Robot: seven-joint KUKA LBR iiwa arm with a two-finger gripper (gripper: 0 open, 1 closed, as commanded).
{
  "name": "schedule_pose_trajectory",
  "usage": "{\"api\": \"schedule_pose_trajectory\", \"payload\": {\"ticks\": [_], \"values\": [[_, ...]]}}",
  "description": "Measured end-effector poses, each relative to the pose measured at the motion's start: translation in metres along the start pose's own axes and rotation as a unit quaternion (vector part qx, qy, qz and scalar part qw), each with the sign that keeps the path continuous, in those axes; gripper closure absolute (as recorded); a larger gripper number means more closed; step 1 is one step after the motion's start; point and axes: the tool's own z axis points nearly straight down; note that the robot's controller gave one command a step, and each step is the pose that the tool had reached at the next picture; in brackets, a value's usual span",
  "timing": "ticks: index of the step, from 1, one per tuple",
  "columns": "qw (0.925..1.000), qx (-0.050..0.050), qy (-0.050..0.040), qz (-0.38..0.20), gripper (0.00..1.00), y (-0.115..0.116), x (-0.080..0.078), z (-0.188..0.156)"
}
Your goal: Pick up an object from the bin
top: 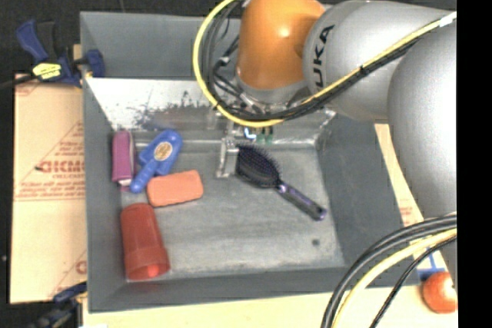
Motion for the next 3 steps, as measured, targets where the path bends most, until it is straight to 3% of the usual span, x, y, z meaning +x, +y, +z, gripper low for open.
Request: {"api": "schedule_pose_trajectory", "payload": {"ticks": [1,2,3], "values": [[1.0000,0.000,-0.0038,0.001,0.00,-0.001,-0.001,-0.005],[0.9938,0.000,-0.0006,-0.111,0.00,0.052,0.021,0.108],[0.9920,0.001,-0.0083,-0.126,0.00,0.049,0.027,0.050]]}}
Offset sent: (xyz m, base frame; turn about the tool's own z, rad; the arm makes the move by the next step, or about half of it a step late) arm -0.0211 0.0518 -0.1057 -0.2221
